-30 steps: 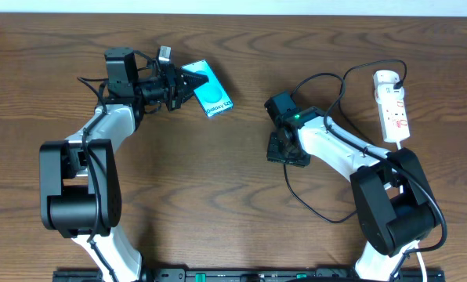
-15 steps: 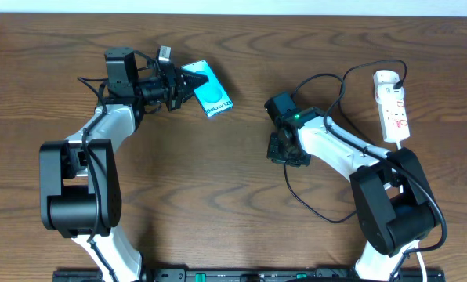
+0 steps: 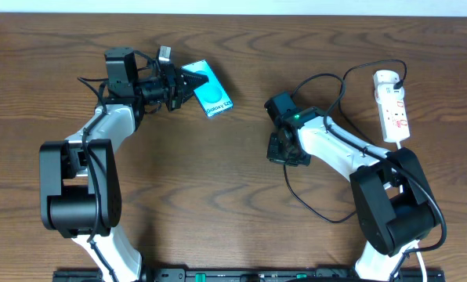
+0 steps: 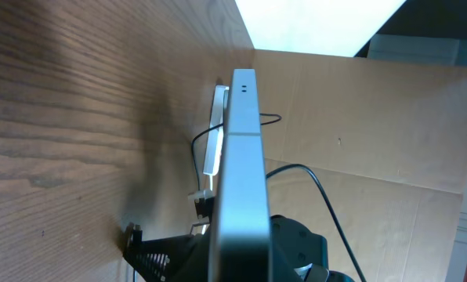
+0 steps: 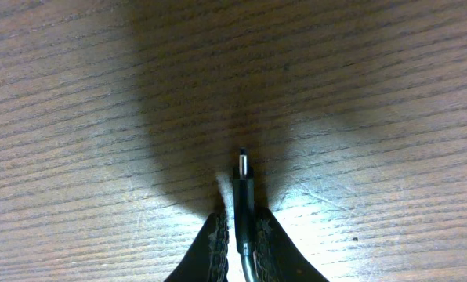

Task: Plug charger to phone and switch on socket
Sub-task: 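Grasp the black cable's USB-C plug end with the right gripper, then lift the cable plug with the right gripper toward the phone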

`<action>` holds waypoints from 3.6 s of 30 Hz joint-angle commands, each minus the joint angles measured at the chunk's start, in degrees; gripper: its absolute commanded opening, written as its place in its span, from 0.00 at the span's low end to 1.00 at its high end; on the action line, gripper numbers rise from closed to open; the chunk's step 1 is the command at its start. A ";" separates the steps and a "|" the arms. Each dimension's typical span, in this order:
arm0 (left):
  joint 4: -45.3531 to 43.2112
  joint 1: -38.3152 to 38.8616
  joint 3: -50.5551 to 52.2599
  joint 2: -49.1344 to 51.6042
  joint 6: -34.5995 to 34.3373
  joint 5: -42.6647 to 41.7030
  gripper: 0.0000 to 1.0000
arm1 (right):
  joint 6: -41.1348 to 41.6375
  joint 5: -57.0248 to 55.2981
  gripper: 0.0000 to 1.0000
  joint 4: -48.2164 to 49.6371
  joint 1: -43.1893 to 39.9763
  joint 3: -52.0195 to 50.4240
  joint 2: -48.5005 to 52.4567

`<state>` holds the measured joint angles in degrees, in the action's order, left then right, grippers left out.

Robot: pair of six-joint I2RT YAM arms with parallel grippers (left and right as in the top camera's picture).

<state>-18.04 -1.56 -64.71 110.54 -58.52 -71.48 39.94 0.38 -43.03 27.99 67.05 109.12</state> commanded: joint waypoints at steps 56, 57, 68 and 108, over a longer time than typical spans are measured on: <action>-0.07 0.02 -0.24 0.59 -0.07 -2.08 0.07 | 1.18 -1.51 0.11 1.01 0.20 -0.42 0.70; -0.07 0.02 -0.24 0.59 -0.07 -2.10 0.07 | 1.18 -1.42 0.11 1.01 0.20 -0.42 0.70; -0.07 0.02 -0.24 0.59 -0.07 -2.08 0.07 | 1.18 -0.87 0.01 1.03 0.31 -0.42 0.70; -0.13 -0.72 -0.24 0.59 -0.09 -2.67 0.07 | -31.61 44.22 0.01 -1.62 -3.04 9.33 0.61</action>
<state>-17.93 -1.65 -64.71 110.54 -58.52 -71.92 18.68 30.68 -44.01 26.02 75.02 109.36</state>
